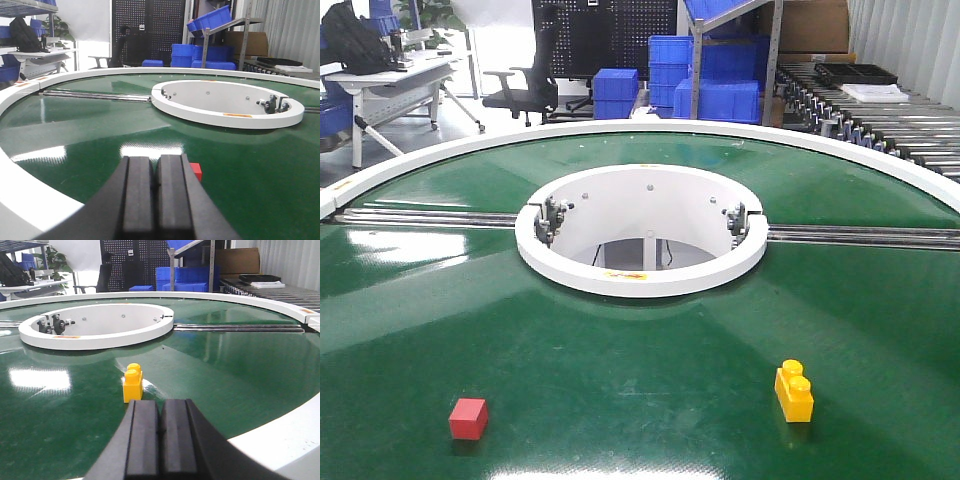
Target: Pick red and yellow blocks into blue bin
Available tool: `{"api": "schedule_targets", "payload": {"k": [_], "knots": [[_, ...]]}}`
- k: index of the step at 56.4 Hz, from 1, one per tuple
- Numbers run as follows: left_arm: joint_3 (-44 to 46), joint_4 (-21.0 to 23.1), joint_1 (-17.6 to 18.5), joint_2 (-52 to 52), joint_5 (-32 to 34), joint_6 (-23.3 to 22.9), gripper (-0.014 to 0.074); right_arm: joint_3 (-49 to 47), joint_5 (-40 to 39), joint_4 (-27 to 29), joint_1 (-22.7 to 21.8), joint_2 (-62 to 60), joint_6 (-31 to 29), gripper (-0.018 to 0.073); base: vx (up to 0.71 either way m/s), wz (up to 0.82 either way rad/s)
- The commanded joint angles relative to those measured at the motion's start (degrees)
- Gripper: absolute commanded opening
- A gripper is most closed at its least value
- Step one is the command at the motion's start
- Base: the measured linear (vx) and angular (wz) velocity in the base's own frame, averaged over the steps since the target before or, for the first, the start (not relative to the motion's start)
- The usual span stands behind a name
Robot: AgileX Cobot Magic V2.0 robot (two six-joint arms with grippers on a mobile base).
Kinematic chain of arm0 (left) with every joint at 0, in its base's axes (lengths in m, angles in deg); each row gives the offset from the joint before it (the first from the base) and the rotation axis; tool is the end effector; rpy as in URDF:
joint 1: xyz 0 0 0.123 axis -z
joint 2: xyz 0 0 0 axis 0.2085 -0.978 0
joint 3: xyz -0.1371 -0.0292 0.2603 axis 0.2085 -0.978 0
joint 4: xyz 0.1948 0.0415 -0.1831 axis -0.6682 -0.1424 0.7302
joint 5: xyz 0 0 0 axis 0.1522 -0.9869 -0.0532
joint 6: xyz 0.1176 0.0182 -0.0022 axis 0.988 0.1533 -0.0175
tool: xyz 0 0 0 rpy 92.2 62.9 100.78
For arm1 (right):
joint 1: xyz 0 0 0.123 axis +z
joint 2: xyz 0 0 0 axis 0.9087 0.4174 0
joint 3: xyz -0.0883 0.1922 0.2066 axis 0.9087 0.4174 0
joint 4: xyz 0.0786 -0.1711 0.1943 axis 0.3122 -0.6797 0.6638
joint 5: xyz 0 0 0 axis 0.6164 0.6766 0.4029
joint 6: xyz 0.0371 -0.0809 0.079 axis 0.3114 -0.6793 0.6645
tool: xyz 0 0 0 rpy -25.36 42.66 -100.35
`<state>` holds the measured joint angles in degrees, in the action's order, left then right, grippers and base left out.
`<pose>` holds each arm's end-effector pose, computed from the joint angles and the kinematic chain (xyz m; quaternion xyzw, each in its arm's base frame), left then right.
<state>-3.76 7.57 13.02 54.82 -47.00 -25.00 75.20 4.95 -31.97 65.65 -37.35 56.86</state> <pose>0.0929 -0.0018 0.2047 -0.0181 0.6872 -0.0324 0.7255 0.0934 0.0006 0.1943 -0.0028 0.7141 0.0018 0.7000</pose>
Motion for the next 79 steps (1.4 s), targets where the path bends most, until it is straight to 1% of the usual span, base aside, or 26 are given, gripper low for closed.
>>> {"api": "schedule_targets", "payload": {"k": [1,30,40,45,50,55,59,63,68,79], "knots": [[0.97,0.21,0.02,0.90,4.82,-0.06,-0.0006,0.37,-4.89,-0.14,-0.34,-0.62,0.00,-0.0010,0.00,0.00],[0.97,0.21,0.02,0.90,4.82,-0.06,-0.0006,0.37,-4.89,-0.14,-0.34,-0.62,0.00,-0.0010,0.00,0.00],[0.97,0.21,0.02,0.90,4.82,-0.06,-0.0006,0.37,-9.03,-0.14,-0.32,-0.62,0.00,-0.0010,0.00,0.00],[1.04,0.21,0.02,0.90,8.38,0.14,-0.0006,0.21,-13.30,0.00,-0.32,-0.62,0.00,-0.0010,0.00,0.00],[3.49,0.21,0.02,0.90,11.20,-0.90,-0.0006,-2.31,-15.47,-0.15,-0.32,-0.62,-0.07,-0.0010,0.00,0.00],[8.96,0.21,0.02,0.90,11.15,-1.09,-0.0006,-6.89,-13.55,-0.28,-0.32,-0.62,-0.27,-0.0010,0.00,0.00],[13.28,0.21,0.02,0.90,9.31,-1.09,-0.0006,-12.34,-10.03,-0.63,-0.32,-0.62,-1.19,-0.0010,0.00,0.00],[18.14,0.21,0.02,0.90,5.71,-1.09,-0.0006,-17.60,-6.11,-0.63,-0.32,0.22,-3.18,-0.0010,0.00,0.00],[24.42,0.21,0.02,-0.34,-1.50,-1.03,-0.0006,-23.85,-0.55,-0.63,-0.32,2.81,-5.57,-0.0010,0.00,0.00],[37.02,0.21,0.02,-8.88,-17.31,-1.03,-0.0006,-35.83,9.23,-0.17,-0.32,11.89,-5.58,-0.0010,0.00,0.00]]}}
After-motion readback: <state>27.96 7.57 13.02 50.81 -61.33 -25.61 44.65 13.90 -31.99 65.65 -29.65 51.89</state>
